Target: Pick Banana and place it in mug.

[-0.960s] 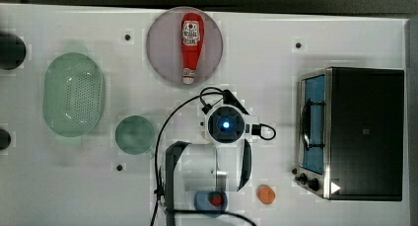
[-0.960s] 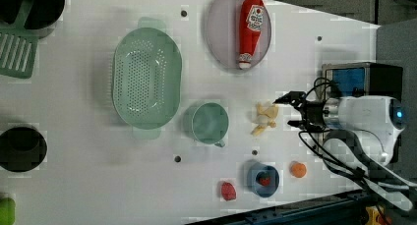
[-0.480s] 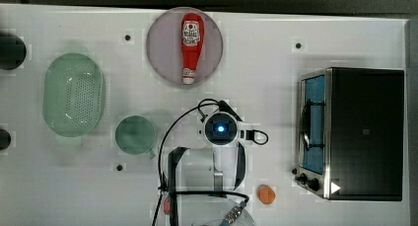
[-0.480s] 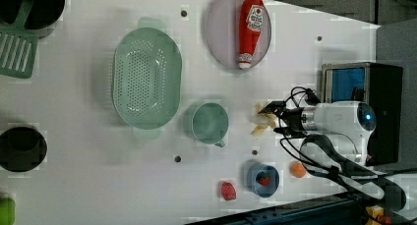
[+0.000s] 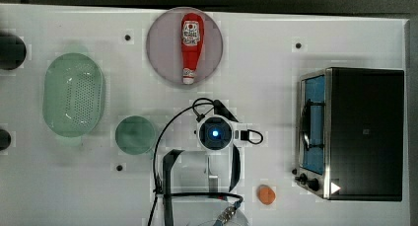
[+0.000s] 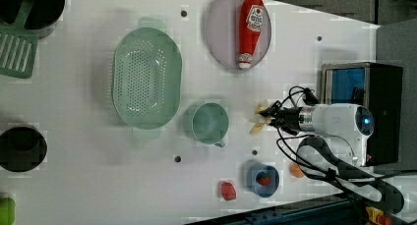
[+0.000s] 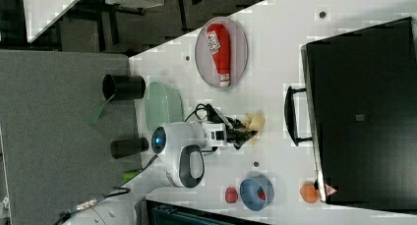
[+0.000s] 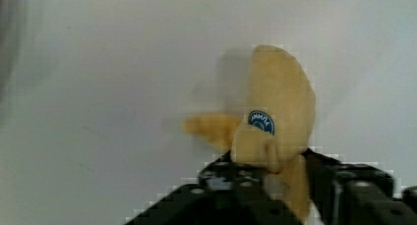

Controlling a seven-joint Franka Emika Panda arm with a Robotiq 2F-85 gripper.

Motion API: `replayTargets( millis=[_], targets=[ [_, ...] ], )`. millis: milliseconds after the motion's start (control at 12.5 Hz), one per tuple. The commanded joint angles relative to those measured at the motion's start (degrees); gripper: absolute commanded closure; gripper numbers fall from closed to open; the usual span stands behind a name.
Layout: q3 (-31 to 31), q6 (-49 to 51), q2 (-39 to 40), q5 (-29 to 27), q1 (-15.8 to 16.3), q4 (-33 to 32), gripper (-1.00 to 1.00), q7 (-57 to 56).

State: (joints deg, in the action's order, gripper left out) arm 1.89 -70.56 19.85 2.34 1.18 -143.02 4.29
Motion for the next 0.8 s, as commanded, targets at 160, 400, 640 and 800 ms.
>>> replayTargets(
  millis=[160, 400, 640, 800],
  targets=[
    [0.20, -0.41, -4.63, 0.17, -1.22, 0.67, 0.53, -0.50],
    [0.13, 3.26, -13.95, 0.17, -1.15, 1.19, 0.53, -0.50],
    [-0.76, 21.22, -26.85, 0.17, -1.00, 3.81, 0.53, -0.49],
    [-1.57, 34.74, -32.45, 0.17, -0.84, 7.89, 0.53, -0.49]
  ],
)
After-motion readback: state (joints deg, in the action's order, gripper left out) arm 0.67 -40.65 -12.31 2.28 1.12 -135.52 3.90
